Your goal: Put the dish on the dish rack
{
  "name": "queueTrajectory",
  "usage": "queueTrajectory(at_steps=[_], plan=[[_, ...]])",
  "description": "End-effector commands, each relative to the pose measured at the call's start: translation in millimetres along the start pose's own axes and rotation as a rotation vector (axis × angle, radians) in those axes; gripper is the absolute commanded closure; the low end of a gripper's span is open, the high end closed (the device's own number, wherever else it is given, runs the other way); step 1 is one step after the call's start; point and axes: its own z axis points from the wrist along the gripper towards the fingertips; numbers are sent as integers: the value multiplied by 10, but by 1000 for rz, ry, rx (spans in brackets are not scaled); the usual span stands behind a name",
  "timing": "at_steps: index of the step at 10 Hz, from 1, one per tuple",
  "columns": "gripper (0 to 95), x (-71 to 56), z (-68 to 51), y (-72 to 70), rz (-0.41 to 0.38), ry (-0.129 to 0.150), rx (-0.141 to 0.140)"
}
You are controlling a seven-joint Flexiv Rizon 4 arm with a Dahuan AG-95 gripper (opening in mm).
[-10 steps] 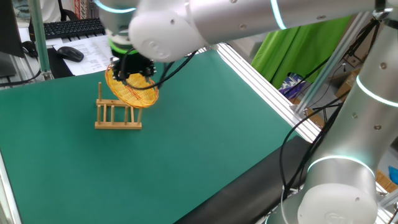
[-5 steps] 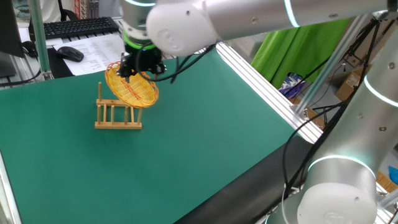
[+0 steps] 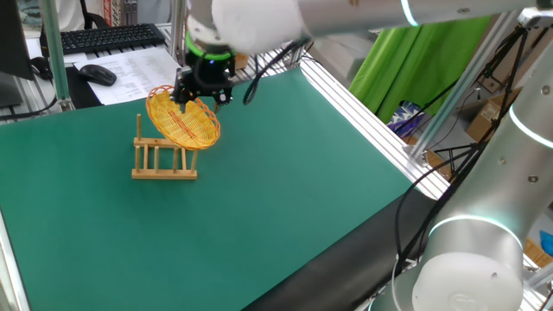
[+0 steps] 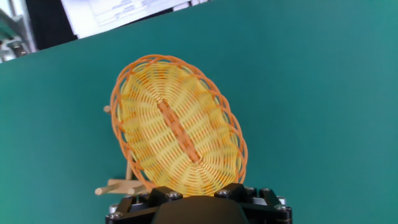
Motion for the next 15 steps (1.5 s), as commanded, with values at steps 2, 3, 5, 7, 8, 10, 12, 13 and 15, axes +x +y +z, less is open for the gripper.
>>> queueTrajectory(at_steps=[2,3,5,7,8,10,12,13,15], plan=[[950,-14,-50,-14,37,89,-16],[950,-33,-31,-67,18,86,-19],[950,-82,22,-226,11,67,-35],[950,-94,45,-264,14,45,-41],[950,-95,54,-262,19,31,-44],[760,-96,74,-254,25,22,-46],[760,-97,108,-239,16,16,-39],[760,-96,111,-236,13,23,-35],[760,-96,113,-234,2,23,1]])
